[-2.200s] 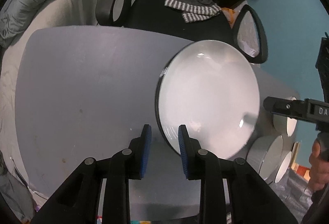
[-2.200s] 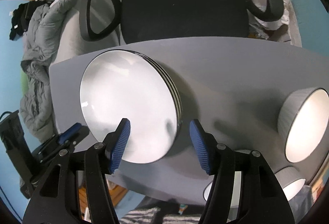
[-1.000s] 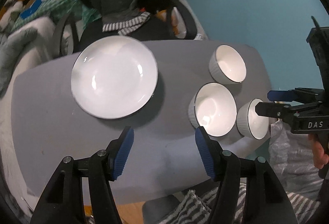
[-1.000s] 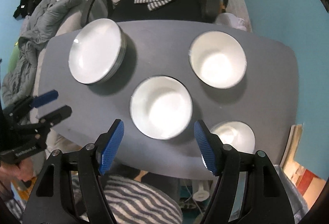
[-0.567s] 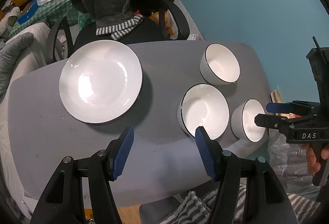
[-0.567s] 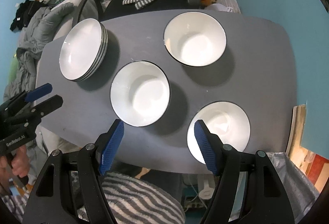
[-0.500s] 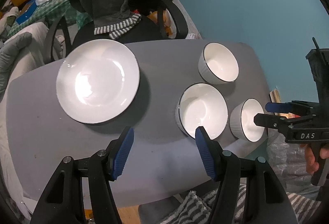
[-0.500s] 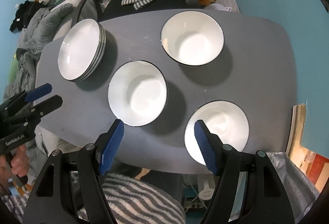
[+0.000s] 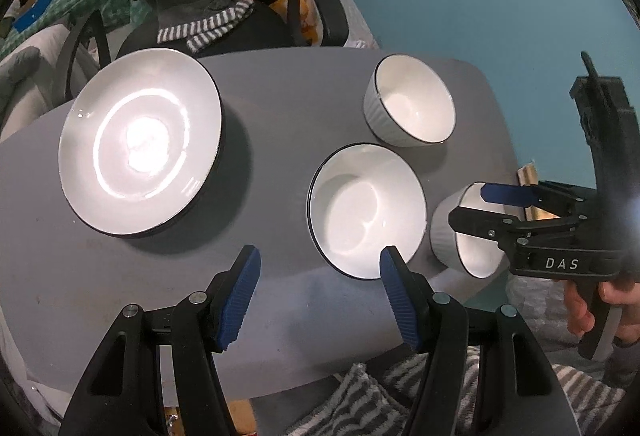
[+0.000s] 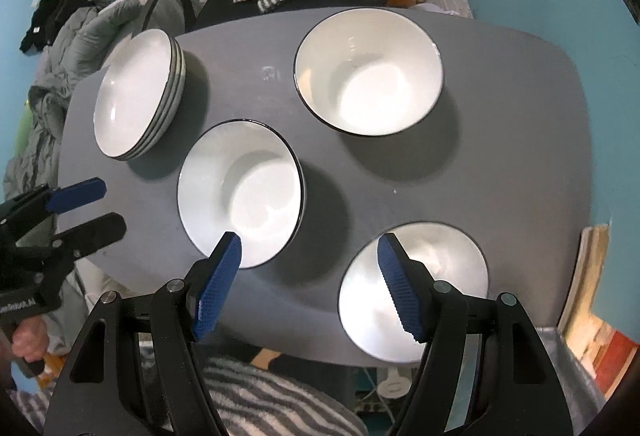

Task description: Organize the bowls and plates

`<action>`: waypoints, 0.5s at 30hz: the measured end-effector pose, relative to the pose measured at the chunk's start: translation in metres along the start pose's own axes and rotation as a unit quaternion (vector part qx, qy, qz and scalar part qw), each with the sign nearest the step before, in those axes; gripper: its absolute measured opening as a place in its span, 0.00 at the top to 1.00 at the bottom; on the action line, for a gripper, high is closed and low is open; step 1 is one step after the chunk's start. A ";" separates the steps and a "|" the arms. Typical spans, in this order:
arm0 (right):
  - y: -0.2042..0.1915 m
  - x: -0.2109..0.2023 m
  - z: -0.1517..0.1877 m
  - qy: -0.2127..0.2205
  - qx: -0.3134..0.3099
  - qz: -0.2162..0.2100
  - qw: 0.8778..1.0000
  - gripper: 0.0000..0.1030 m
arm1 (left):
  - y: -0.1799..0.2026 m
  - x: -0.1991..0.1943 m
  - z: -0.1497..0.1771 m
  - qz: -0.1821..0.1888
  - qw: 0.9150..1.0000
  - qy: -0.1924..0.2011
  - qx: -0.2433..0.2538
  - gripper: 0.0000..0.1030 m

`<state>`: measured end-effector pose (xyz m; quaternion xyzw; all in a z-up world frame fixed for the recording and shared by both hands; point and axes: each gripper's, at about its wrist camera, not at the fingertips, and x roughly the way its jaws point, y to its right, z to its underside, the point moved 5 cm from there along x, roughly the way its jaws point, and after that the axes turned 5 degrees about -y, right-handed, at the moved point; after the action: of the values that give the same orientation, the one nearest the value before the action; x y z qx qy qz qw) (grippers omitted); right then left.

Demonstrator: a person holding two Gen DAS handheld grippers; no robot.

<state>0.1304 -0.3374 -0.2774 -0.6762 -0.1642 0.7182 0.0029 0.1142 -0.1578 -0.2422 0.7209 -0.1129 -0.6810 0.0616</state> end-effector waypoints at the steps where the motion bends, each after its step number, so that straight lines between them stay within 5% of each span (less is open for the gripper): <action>1: 0.000 0.002 -0.002 -0.002 -0.003 -0.001 1.000 0.32 | 0.000 0.003 0.000 0.000 1.000 -0.002 -0.001 0.38; 15: 0.004 0.039 -0.020 -0.037 -0.035 0.009 0.999 0.32 | -0.012 0.049 -0.008 -0.007 0.998 -0.039 -0.048 0.38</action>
<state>0.1471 -0.3276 -0.3168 -0.6500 -0.1828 0.7368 -0.0337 0.1254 -0.1588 -0.2922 0.6910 -0.0769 -0.7135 0.0867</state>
